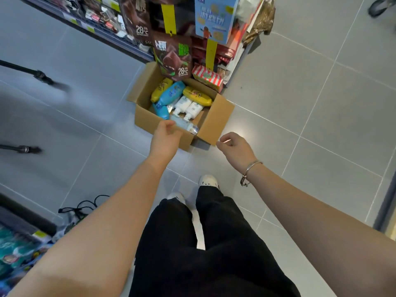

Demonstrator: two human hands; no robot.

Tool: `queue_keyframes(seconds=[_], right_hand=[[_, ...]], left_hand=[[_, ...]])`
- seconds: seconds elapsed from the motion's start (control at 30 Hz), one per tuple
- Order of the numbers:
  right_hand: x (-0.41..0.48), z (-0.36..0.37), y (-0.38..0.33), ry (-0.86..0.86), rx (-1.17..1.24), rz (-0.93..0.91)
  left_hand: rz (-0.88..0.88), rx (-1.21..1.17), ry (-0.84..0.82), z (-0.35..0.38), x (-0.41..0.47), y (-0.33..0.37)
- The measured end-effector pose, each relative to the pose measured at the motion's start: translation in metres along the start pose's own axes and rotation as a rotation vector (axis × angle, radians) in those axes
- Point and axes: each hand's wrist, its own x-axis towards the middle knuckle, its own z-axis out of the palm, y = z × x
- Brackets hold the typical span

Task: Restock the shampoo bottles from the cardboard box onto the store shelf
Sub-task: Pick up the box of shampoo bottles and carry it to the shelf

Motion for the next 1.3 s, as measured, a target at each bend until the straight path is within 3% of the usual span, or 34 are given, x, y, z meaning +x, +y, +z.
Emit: queue_keyframes(seconds=[0.27,0.53,0.73,0.97,1.13,1.3], right_hand=[[0.073,0.031,-0.029,-0.019,0.043,0.135],[0.152,0.084,-0.041,0.131,0.015,0.322],[0.209,0.139,-0.029,0.154,0.001,0.397],[0.304,0.196,0.040,0.166,-0.056,0.497],[0.381,0.231,0.103,0.288,-0.073,0.602],[0.442,0.249,0.169,0.503,-0.032,0.670]], left_hand=[[0.006,0.150,-0.003,-0.035,0.100,0.001],[0.023,0.458,-0.100,-0.072,0.217,-0.019],[0.090,0.558,-0.147,-0.071,0.298,-0.050],[0.127,0.669,-0.060,-0.028,0.399,-0.138],[0.109,0.689,0.031,0.025,0.466,-0.200],[0.087,0.674,0.260,0.051,0.535,-0.241]])
